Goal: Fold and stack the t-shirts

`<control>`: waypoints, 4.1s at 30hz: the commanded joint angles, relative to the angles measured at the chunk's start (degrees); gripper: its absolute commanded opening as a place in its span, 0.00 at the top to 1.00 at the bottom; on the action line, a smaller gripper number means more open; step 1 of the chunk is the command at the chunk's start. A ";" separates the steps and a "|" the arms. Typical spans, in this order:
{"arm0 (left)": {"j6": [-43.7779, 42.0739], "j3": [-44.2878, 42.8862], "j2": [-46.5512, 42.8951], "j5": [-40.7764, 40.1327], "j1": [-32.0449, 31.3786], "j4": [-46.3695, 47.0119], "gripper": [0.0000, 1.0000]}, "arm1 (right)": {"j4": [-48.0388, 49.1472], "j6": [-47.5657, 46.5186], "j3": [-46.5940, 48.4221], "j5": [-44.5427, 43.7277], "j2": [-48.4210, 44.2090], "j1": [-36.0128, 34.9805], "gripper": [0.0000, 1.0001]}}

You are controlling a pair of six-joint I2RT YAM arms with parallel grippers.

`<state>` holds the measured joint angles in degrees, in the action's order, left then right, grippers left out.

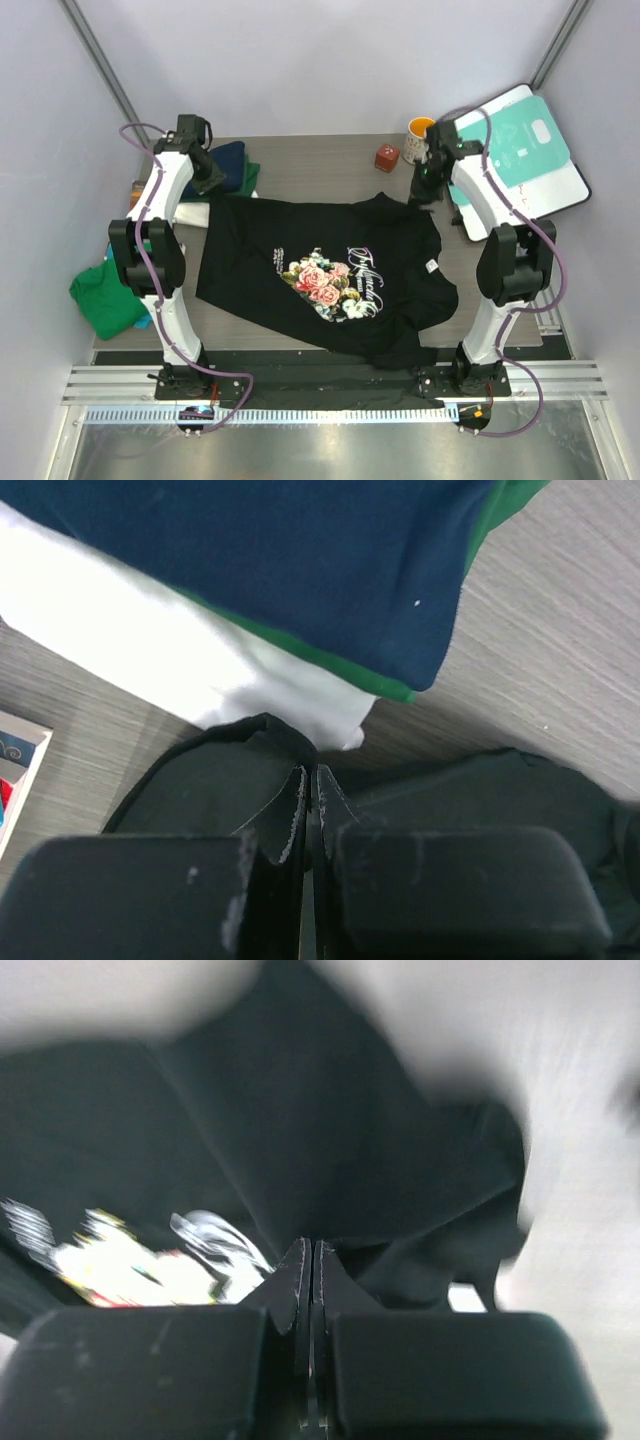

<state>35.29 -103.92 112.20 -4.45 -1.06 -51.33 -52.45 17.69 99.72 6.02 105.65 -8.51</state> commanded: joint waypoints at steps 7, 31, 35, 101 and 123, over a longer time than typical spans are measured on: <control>-1.71 -1.02 -1.20 -0.03 -0.08 -0.79 1.00 | -5.39 3.57 -27.56 4.17 -0.35 -2.03 0.94; -3.30 2.05 -1.81 -0.12 -0.17 -0.79 1.00 | -0.11 -0.46 -11.13 -5.31 2.81 -0.98 0.57; -3.38 2.58 -1.81 -0.12 -0.08 -0.61 1.00 | -0.29 -1.26 -13.58 -8.39 2.29 -0.89 0.58; 7.52 -8.05 -14.20 1.99 -3.07 2.38 1.00 | 1.91 0.67 24.70 1.01 -3.79 3.50 0.99; 5.41 -17.11 -24.56 -1.61 -3.77 -5.80 1.00 | 12.36 11.30 46.70 21.63 -4.82 9.81 0.99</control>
<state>41.47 -120.44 97.54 -4.86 -4.56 -58.04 -49.04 25.39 145.27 19.11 111.90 -2.04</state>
